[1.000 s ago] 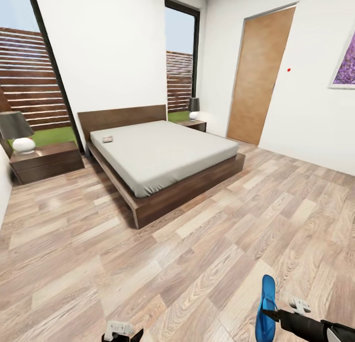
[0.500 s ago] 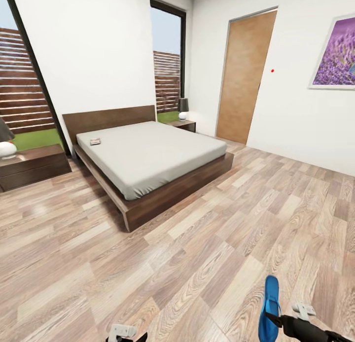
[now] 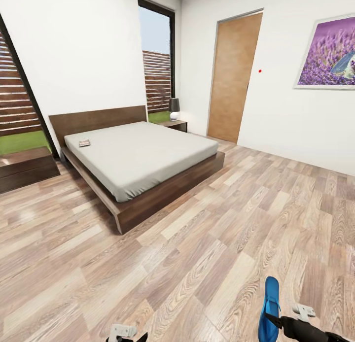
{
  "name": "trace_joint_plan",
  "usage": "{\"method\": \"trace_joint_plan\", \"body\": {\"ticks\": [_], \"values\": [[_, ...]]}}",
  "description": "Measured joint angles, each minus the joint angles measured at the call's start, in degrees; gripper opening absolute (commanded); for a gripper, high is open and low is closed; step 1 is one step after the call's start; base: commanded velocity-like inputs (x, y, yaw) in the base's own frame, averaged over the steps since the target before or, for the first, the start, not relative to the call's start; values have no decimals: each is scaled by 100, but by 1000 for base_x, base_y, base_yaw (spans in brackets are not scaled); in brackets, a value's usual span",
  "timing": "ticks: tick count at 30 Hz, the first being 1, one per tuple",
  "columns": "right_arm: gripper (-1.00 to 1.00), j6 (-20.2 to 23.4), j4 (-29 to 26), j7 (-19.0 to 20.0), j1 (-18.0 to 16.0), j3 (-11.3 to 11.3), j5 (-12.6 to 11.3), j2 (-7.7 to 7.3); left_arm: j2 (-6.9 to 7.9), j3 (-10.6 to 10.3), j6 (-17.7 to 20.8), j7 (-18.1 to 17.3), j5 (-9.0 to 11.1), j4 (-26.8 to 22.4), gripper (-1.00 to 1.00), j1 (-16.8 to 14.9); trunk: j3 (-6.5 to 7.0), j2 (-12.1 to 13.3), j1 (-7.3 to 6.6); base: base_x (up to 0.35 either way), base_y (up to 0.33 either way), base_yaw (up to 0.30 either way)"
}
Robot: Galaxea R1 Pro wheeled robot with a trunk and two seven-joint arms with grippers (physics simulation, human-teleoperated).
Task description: In the bedroom, move the book from the bed onto either nightstand, and place the two sandals side by side next to the bed.
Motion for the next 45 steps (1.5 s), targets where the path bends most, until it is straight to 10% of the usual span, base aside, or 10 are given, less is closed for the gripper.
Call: {"method": "trace_joint_plan", "body": {"ticks": [23,45], "values": [[-100,0,1,-7,0,4,-2,2,-4,-6,0,8,-9,9,100,0,0,0,0,0,0,-273],[-100,-6,10,-8,-2,-1,2,195,-3,-7,0,9,-8,7,100,1,0,0,0,0,0,-14]]}}
